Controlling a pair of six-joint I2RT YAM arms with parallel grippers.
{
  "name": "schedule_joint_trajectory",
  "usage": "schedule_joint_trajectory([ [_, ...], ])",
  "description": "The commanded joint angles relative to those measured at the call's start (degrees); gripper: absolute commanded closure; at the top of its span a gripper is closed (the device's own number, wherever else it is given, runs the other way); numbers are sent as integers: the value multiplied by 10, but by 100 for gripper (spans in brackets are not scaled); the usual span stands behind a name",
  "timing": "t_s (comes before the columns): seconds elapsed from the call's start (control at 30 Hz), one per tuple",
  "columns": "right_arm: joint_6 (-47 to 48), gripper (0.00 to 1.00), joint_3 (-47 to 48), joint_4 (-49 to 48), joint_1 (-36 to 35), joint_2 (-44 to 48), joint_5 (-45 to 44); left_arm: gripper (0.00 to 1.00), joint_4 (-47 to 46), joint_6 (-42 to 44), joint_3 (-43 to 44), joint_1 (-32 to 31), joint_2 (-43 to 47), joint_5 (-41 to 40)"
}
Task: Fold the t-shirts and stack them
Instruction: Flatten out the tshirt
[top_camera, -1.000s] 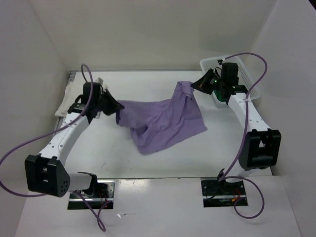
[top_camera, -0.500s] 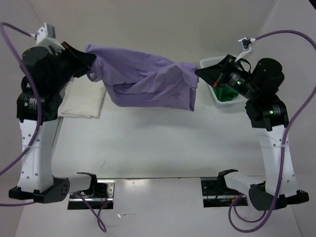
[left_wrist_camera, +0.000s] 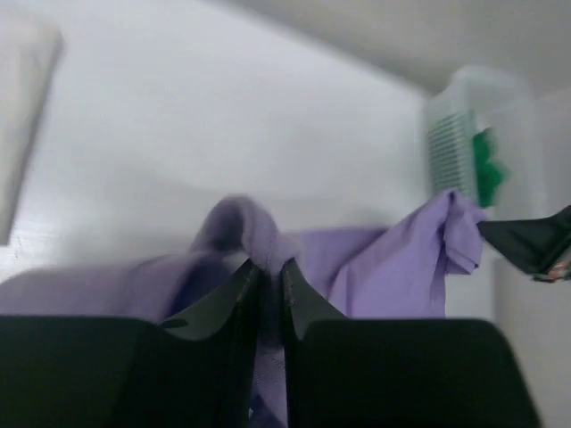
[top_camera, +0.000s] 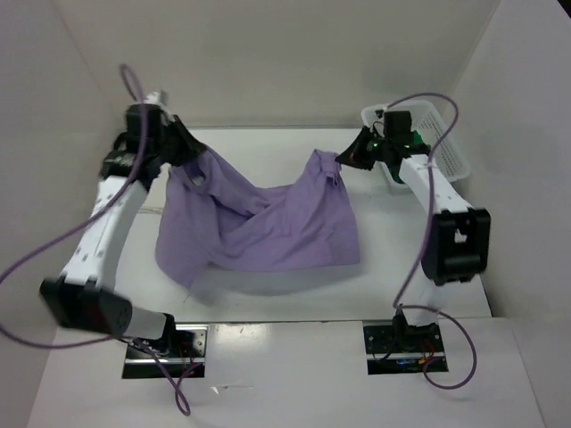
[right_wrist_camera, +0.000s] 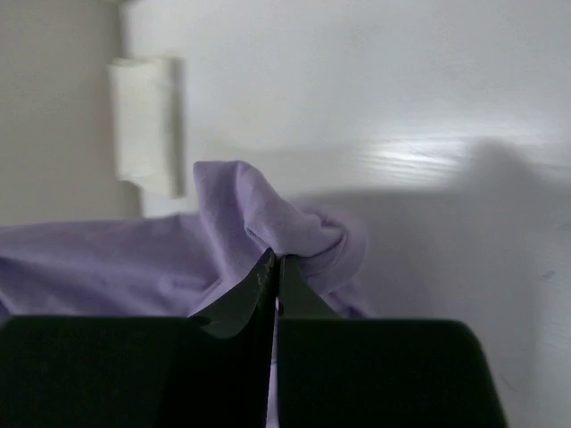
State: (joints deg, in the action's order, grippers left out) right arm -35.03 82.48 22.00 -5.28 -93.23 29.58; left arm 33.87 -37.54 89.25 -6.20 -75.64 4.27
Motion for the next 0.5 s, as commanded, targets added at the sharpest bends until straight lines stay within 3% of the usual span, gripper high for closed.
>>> schedule_joint_trajectory([
  [0.0, 11, 100, 49, -22, 4, -62, -39, 76, -73, 5, -55, 6, -129, 38],
  [0.07, 11, 92, 84, -8, 4, -113, -48, 65, -99, 5, -19, 6, -236, 46],
  [0.1, 11, 72, 113, -2, 4, -121, -48, 57, -100, 5, 47, 6, -270, 59],
  [0.13, 11, 65, 119, 3, 4, -121, -58, 44, -83, 11, 85, 6, -329, 59],
  [0.23, 23, 53, 108, 17, -7, -86, -101, 32, -67, 17, 157, 13, -362, 59],
  [0.33, 9, 53, 9, -1, -7, -3, -116, 8, -96, 22, 98, 36, -303, 57],
  [0.37, 3, 53, -56, -9, -7, 38, -110, 0, -101, 22, 27, 51, -283, 57],
  [0.43, -8, 75, -154, -24, -12, 91, -99, 0, -116, 9, -57, 71, -216, 78],
  [0.47, -8, 84, -180, -24, -12, 103, -94, 0, -116, 9, -140, 87, -170, 86],
])
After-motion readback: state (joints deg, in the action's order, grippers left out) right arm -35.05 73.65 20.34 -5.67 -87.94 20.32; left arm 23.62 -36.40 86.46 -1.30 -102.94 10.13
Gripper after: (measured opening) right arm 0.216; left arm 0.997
